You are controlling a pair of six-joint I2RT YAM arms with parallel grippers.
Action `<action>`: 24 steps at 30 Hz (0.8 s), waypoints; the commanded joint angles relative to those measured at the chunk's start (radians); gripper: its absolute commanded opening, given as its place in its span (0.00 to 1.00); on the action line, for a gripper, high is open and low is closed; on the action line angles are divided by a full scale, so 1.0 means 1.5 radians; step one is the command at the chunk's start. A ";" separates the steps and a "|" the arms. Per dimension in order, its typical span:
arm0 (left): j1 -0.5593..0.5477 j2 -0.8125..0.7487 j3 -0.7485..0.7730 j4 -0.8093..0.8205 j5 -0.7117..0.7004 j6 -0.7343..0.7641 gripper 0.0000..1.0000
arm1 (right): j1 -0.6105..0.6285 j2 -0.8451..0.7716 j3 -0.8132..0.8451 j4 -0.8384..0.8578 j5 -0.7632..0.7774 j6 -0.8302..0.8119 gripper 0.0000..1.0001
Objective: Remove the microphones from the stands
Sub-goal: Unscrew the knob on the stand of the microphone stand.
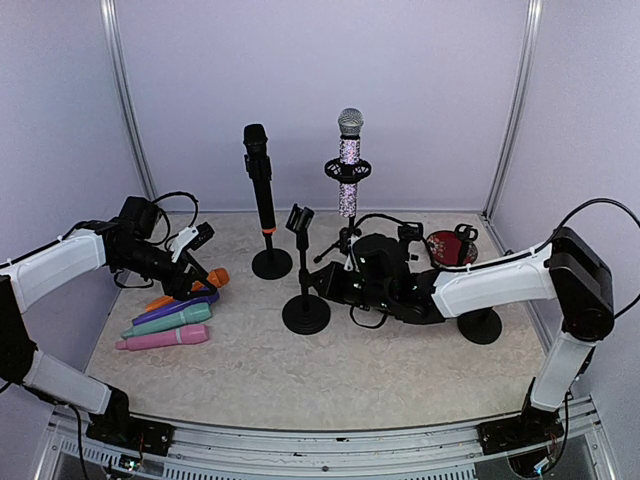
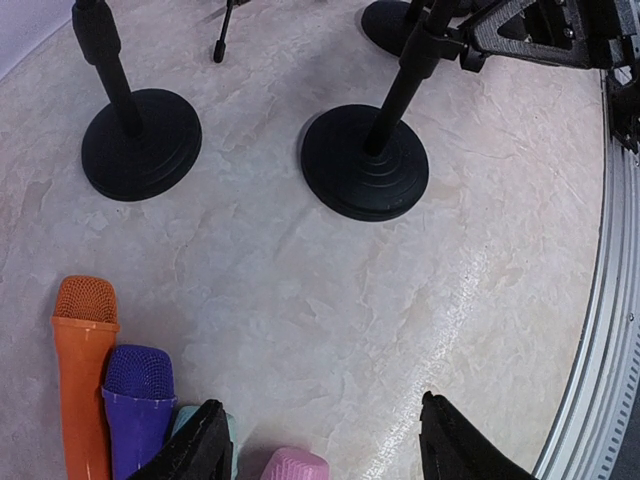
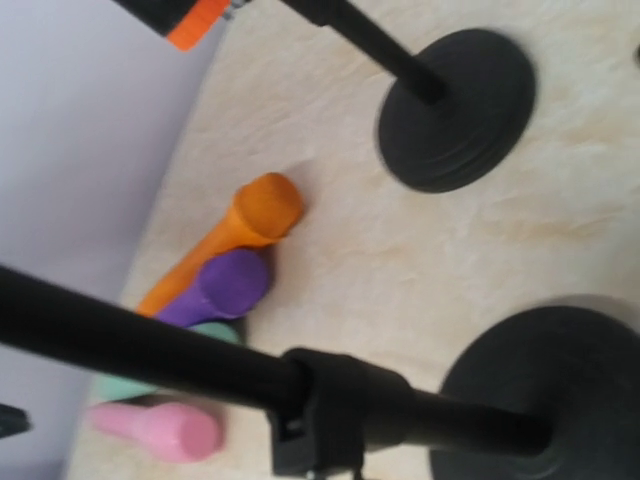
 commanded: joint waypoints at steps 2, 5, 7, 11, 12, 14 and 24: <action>0.000 -0.006 0.003 0.001 0.015 0.008 0.63 | 0.037 -0.020 0.053 -0.129 0.142 -0.117 0.00; 0.001 -0.005 0.003 0.000 0.015 0.008 0.63 | 0.054 -0.017 0.079 -0.173 0.195 -0.165 0.05; 0.001 -0.006 0.005 0.000 0.014 0.008 0.63 | 0.063 -0.017 0.097 -0.204 0.226 -0.192 0.16; 0.001 -0.005 0.007 -0.001 0.015 0.007 0.63 | 0.070 -0.044 0.114 -0.227 0.257 -0.241 0.41; 0.000 -0.004 0.007 -0.001 0.015 0.006 0.63 | 0.070 -0.056 0.114 -0.224 0.260 -0.256 0.45; 0.001 -0.001 0.007 0.000 0.014 0.005 0.63 | 0.073 -0.080 0.119 -0.221 0.263 -0.287 0.53; 0.001 -0.002 0.015 -0.001 0.007 0.002 0.67 | 0.071 -0.047 0.239 -0.334 0.217 -0.437 0.80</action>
